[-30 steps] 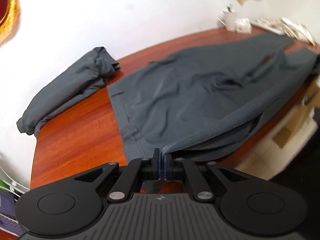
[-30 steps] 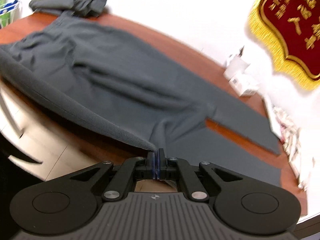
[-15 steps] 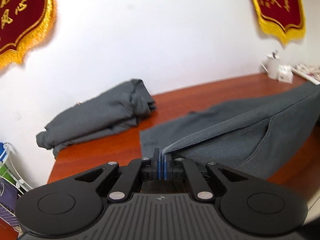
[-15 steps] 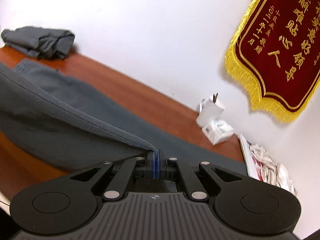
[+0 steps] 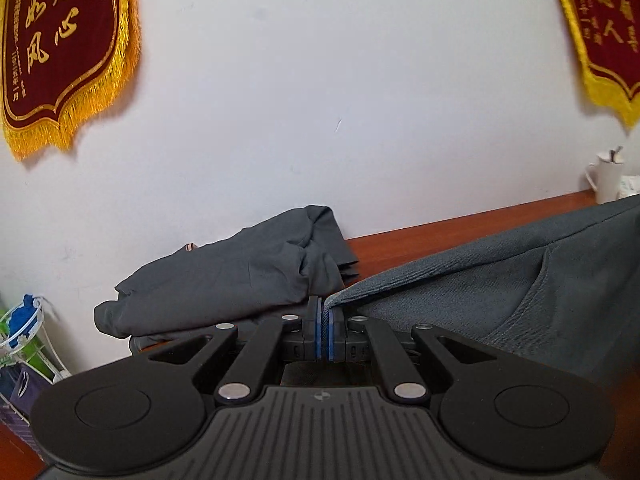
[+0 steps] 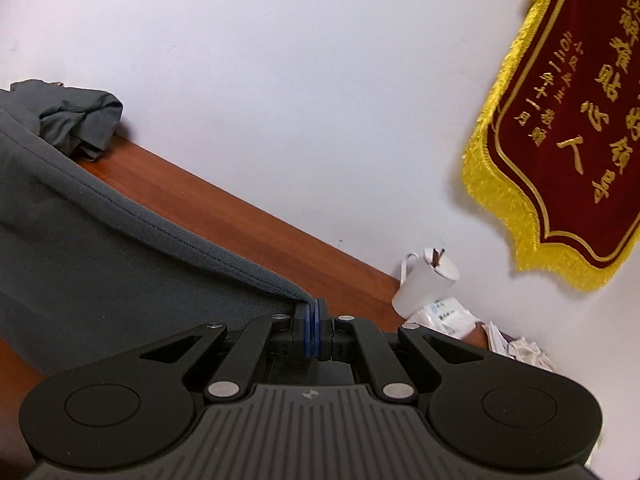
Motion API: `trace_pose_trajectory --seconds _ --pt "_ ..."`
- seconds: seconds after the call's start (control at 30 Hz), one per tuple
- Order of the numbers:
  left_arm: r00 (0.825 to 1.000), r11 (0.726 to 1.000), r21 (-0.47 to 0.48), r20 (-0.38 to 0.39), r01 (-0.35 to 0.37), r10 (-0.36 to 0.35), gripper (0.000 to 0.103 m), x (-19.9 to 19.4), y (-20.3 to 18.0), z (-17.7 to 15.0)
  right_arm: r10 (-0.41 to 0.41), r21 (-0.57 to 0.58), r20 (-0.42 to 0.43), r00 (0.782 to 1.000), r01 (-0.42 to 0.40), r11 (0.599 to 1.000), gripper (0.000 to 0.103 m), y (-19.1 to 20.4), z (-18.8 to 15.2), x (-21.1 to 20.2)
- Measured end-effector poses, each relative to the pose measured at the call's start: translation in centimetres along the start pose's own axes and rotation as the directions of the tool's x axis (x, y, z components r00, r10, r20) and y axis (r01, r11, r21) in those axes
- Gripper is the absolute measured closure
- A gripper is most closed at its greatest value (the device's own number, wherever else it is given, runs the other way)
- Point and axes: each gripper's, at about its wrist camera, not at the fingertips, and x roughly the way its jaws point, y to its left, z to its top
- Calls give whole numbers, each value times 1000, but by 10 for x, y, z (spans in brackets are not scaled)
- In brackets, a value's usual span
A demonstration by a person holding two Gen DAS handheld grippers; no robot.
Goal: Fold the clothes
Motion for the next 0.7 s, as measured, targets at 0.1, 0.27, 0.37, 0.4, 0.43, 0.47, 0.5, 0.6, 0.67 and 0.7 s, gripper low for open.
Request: trace_pose_trajectory --seconds 0.1,0.27,0.37,0.4,0.43,0.47,0.5,0.6,0.67,0.7 --pt "999 1000 12 -43 -24 25 100 27 -6 5 20 -6 -17 1000 -20 1000 101 -1 9 25" --pt "989 998 41 -138 -51 56 100 72 -16 0 79 -24 -75 994 -81 996 101 5 12 71" --pt "982 997 52 -178 -57 65 100 93 -20 -5 117 -41 -122 986 -123 992 101 12 8 100" --pt "979 997 55 -190 -57 67 100 99 -21 -5 124 -45 -134 983 -131 990 101 14 7 106" --pt "977 997 59 -201 -57 67 100 105 -22 -6 130 -47 -144 981 -138 989 101 17 5 111" --pt "975 996 65 -210 -55 67 100 111 -23 -6 136 -48 -161 978 -145 988 101 19 4 118" --pt "974 996 72 -219 -50 65 100 117 -24 -6 140 -47 -179 974 -151 987 101 22 3 126" --pt "966 995 92 -253 -31 54 99 136 -24 -5 143 -50 -218 965 -157 986 101 29 0 140" --pt "957 995 104 -286 -11 41 99 152 -25 -6 140 -54 -238 961 -157 986 101 33 -2 148" --pt "954 994 111 -297 -4 36 99 158 -25 -7 138 -56 -250 958 -156 986 101 36 -3 153"
